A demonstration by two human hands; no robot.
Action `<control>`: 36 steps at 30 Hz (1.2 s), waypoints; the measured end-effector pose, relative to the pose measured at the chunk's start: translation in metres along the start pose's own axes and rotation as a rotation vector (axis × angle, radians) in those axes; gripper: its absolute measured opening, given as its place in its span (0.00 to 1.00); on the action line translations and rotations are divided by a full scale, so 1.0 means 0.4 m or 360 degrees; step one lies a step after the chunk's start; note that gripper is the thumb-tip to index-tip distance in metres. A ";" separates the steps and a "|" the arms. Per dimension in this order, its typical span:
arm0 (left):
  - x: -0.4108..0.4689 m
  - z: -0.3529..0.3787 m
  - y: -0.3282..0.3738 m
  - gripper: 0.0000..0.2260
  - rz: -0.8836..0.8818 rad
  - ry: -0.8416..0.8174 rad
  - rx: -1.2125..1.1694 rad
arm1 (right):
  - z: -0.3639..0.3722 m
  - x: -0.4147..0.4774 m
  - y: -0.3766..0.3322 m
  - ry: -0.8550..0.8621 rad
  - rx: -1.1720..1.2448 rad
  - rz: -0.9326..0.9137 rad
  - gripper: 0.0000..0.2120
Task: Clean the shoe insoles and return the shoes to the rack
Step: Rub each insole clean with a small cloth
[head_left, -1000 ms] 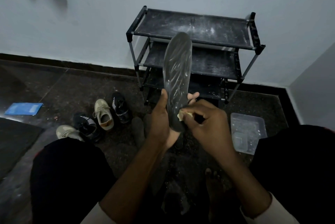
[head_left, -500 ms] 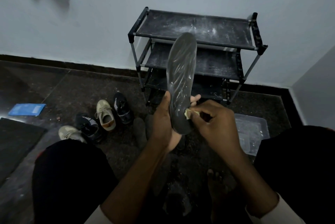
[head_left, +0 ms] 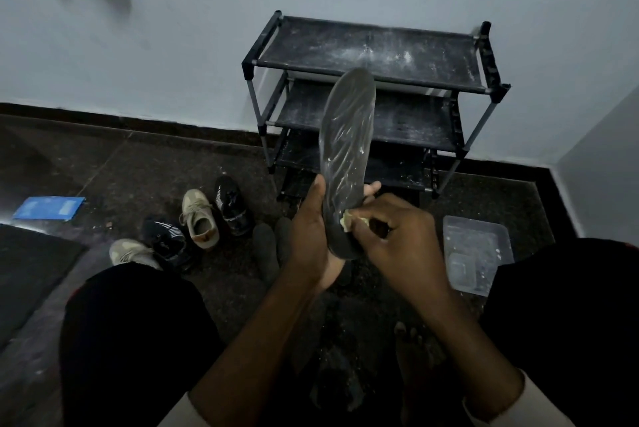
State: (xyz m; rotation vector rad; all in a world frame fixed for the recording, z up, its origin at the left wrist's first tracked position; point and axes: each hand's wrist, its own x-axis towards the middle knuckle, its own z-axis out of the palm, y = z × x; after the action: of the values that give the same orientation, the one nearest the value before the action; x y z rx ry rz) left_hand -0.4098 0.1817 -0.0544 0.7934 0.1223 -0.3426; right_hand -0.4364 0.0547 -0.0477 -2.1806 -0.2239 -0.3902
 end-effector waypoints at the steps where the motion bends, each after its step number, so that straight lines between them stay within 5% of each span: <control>1: 0.002 -0.002 0.000 0.31 0.0005 -0.0001 0.0017 | -0.004 -0.001 0.005 -0.0005 -0.0003 0.0010 0.06; 13: 0.018 0.027 0.034 0.31 0.0076 -0.0044 0.0006 | -0.022 0.081 -0.017 0.0166 -0.0008 -0.0026 0.05; 17: 0.043 0.043 0.064 0.30 0.0128 -0.0030 -0.0035 | -0.025 0.108 -0.041 -0.0014 -0.0038 -0.0144 0.04; 21: 0.064 0.049 0.091 0.28 0.0201 -0.0101 -0.0041 | -0.044 0.161 -0.036 0.0125 -0.0054 -0.0115 0.03; 26: 0.093 0.049 0.109 0.27 0.0213 -0.0065 -0.0098 | -0.018 0.172 -0.038 -0.0073 -0.0046 -0.0242 0.03; 30: 0.104 0.033 0.086 0.28 0.0199 -0.0035 -0.0021 | -0.010 0.177 -0.002 0.0138 -0.0012 -0.0138 0.04; 36: 0.127 0.013 0.093 0.30 0.0219 -0.0027 0.0020 | 0.007 0.172 0.002 -0.0033 0.0040 -0.0191 0.04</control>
State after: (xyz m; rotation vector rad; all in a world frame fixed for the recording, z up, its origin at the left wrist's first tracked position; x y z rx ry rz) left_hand -0.3494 0.1889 -0.0375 0.8065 0.0495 -0.2197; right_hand -0.3712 0.0578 -0.0254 -2.1534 -0.3704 -0.4296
